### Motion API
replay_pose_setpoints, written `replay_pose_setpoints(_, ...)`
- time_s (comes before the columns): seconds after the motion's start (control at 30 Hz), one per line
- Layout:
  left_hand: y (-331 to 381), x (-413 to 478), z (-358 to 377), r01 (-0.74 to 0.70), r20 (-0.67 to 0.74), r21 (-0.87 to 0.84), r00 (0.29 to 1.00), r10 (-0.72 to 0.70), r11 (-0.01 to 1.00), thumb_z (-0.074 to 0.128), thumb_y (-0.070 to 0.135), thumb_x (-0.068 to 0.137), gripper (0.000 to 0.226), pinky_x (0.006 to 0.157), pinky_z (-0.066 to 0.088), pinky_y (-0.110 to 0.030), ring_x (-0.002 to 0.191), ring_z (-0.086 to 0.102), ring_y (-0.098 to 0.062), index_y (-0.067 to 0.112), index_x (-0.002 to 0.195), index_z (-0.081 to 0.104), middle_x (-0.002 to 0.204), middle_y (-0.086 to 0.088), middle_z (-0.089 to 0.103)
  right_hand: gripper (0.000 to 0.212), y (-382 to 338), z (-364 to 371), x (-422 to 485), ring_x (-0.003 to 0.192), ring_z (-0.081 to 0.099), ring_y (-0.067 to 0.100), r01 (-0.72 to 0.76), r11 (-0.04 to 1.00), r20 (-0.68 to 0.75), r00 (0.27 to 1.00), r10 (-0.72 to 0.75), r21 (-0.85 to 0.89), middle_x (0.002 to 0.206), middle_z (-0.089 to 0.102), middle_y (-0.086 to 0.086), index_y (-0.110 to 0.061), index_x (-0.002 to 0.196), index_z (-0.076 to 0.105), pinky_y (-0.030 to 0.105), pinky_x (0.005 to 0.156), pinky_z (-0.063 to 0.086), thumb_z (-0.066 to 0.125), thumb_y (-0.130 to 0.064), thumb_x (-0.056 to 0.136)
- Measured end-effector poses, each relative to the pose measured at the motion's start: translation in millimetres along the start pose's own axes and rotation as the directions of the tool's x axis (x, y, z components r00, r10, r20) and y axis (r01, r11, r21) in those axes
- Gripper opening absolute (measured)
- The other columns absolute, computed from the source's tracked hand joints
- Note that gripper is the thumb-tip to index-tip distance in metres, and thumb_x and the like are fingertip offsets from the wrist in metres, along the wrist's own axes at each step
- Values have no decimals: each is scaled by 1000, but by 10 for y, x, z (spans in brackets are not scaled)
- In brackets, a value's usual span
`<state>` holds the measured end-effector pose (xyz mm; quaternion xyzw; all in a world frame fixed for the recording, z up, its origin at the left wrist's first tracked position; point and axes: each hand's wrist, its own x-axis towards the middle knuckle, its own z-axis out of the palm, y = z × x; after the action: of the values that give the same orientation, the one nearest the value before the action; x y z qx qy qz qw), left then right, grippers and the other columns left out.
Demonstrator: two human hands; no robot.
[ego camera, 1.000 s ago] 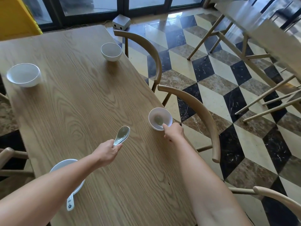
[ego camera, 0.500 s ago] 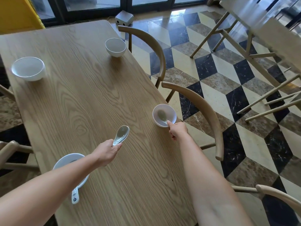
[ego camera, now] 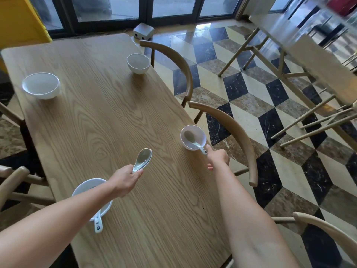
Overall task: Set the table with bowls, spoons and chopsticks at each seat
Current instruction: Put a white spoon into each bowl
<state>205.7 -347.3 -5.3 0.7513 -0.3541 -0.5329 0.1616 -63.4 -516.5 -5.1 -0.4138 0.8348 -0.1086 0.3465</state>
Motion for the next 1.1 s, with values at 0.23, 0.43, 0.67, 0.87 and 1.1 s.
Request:
replay_pose_setpoints(0.23, 52, -431, -102, -104, 9, 62, 995, 104, 993, 46, 38, 101, 32, 39, 34, -22, 45, 45, -21, 15, 79, 41, 68, -5, 50, 36, 277, -214, -781, 73, 70, 28, -32, 998, -16, 999, 31, -58, 87, 72, 14, -4, 100, 66, 40, 69, 62, 56, -38, 90)
replay_pose_setpoints(0.43, -163, -1097, -238, -79, 186, -166, 976, 110, 983, 35, 22, 102, 20, 48, 19, -18, 44, 27, -11, 22, 82, 33, 61, -2, 34, 30, 470, 156, -2377, 47, 45, 13, -139, 881, 398, 915, -60, 453, 67, 59, 3, -9, 83, 62, 23, 46, 34, 60, -38, 94)
replay_pose_setpoints(0.67, -1357, -2074, -552, -212, 279, -281, 915, 291, 936, 40, 27, 107, 25, 41, 28, -17, 38, 37, -9, 19, 85, 49, 55, 1, 45, 25, 901, 842, -4186, 42, 38, 8, 14, 865, 358, 907, -222, 502, 65, 54, -1, -8, 91, 67, 18, 36, 25, 66, -33, 92)
replay_pose_setpoints(0.87, -2628, -2711, -1057, -164, 348, -327, 895, 280, 931, 47, 31, 104, 30, 46, 40, -21, 44, 47, -12, 15, 81, 58, 55, 1, 52, 15, 1301, 1653, -5538, 44, 36, 9, -15, 857, 433, 868, -245, 515, 62, 50, 1, -13, 78, 62, 21, 41, 22, 66, -17, 92)
replay_pose_setpoints(1.1, -3167, -3296, -1628, -128, 309, -364, 918, 250, 923, 44, 28, 106, 33, 46, 47, -22, 48, 57, -17, 2, 97, 62, 67, -12, 67, 10, 1205, 2015, -6349, 48, 39, 10, -62, 842, 487, 838, -248, 536, 66, 53, 3, -8, 85, 65, 22, 43, 27, 62, -12, 94)
